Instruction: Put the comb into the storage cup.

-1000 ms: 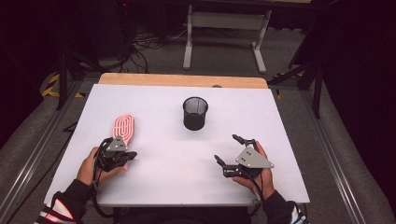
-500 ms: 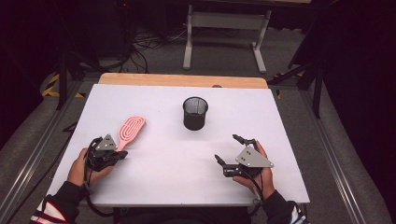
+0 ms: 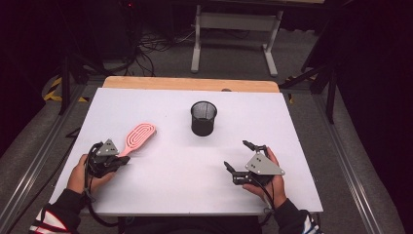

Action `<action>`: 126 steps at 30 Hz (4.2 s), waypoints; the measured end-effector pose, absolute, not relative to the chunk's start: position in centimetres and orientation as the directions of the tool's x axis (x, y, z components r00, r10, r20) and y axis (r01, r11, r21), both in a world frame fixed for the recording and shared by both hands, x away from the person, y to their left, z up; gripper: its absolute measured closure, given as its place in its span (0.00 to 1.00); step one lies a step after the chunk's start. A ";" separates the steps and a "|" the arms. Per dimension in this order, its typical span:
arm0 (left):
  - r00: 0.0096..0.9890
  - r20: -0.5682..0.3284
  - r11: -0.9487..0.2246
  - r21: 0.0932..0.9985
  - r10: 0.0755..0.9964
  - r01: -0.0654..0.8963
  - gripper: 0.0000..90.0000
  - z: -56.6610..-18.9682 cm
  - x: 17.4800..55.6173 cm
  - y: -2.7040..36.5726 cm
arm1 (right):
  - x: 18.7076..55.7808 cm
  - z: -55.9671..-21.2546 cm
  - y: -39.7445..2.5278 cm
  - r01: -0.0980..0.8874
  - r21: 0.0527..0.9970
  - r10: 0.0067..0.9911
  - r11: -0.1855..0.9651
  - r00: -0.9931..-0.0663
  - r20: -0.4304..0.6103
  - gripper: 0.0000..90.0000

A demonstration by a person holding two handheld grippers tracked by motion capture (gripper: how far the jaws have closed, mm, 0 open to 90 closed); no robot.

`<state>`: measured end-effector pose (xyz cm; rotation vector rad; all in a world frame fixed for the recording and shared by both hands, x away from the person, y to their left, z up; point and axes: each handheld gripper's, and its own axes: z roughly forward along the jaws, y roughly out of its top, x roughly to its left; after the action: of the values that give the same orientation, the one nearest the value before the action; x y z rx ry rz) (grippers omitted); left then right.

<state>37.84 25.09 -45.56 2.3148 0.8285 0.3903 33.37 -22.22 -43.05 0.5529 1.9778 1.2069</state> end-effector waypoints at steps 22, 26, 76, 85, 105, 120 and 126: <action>0.747 0.074 -0.579 0.683 0.661 0.445 0.95 -44.5 37.3 25.0 | 33.4 -43.0 -22.3 -0.018 0.888 0.684 0.459 -0.630 -0.366 0.13; 0.718 0.082 -0.551 0.703 0.692 0.450 0.86 -43.7 37.1 25.0 | 33.4 -42.9 -22.3 -0.018 0.888 0.685 0.459 -0.630 -0.366 0.13; 0.647 0.014 -0.591 0.422 0.762 0.687 0.77 -44.1 42.9 23.0 | 33.8 -43.3 -22.1 0.014 0.880 0.680 0.475 -0.640 -0.356 0.14; 0.646 0.094 -0.605 0.472 0.757 0.641 0.78 -44.4 41.3 22.6 | 33.7 -43.2 -22.2 0.008 0.882 0.684 0.471 -0.635 -0.359 0.14; 0.581 0.170 -0.517 0.689 0.796 0.507 0.78 -43.0 39.1 23.0 | 33.7 -43.0 -22.4 0.005 0.893 0.703 0.449 -0.619 -0.350 0.14; 0.555 0.156 -0.414 0.829 0.817 0.376 0.78 -41.8 37.4 22.2 | 34.4 -42.2 -22.2 0.027 0.932 0.743 0.362 -0.612 -0.271 0.14; 0.562 0.162 -0.405 0.849 0.811 0.339 0.78 -41.7 36.8 21.3 | 34.9 -41.3 -21.8 0.036 0.955 0.755 0.294 -0.621 -0.209 0.13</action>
<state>36.79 21.28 -41.74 1.9831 0.9233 0.7365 34.93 -21.76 -41.27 0.7064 1.8970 1.3751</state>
